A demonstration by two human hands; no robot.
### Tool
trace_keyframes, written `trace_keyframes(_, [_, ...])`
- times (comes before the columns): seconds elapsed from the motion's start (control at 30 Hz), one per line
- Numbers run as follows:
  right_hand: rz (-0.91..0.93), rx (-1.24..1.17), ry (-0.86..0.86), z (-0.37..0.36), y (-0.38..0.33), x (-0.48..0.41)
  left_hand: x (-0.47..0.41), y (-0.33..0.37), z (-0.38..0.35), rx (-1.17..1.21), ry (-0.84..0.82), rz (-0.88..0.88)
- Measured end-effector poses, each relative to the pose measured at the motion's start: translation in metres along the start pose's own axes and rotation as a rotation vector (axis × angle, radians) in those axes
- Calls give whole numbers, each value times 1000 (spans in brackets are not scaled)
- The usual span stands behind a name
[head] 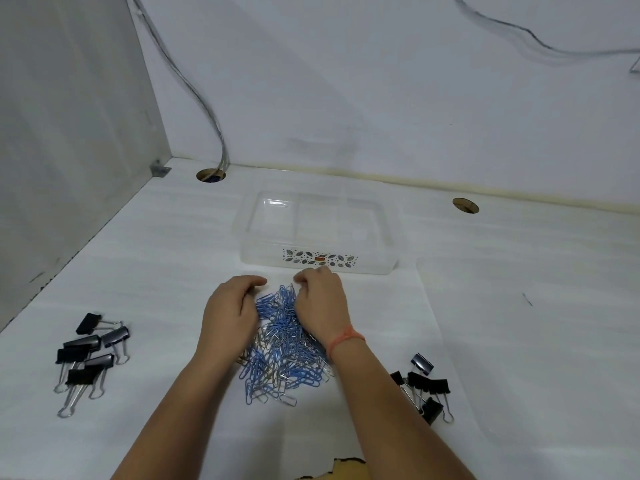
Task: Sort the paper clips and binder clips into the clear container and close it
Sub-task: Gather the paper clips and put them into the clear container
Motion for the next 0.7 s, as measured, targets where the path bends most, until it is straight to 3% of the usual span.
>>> trace_keyframes(0.1, [40,-23,-45,-6,-7,1,-2,4,2,-34,-62,7])
trace_keyframes(0.4, [190,-25,-189,44,2,43,49,-7,42,203,-259,103])
trace_keyframes(0.57, [45,244,-619,70,4,61,60,1,69,-520,-453,81])
trace_keyframes(0.7, [58,229,-604,48,-10,57,49,14,47,-701,-489,81])
Point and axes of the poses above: each hand's wrist, its own x-axis away from the middle knuckle, its own z-axis out of the back of the hand, y = z × x, the point moved 1 cm from there along -x, towards the middle knuckle, and after that the axes turned 11 degrees about z, right-handed, at the moved point
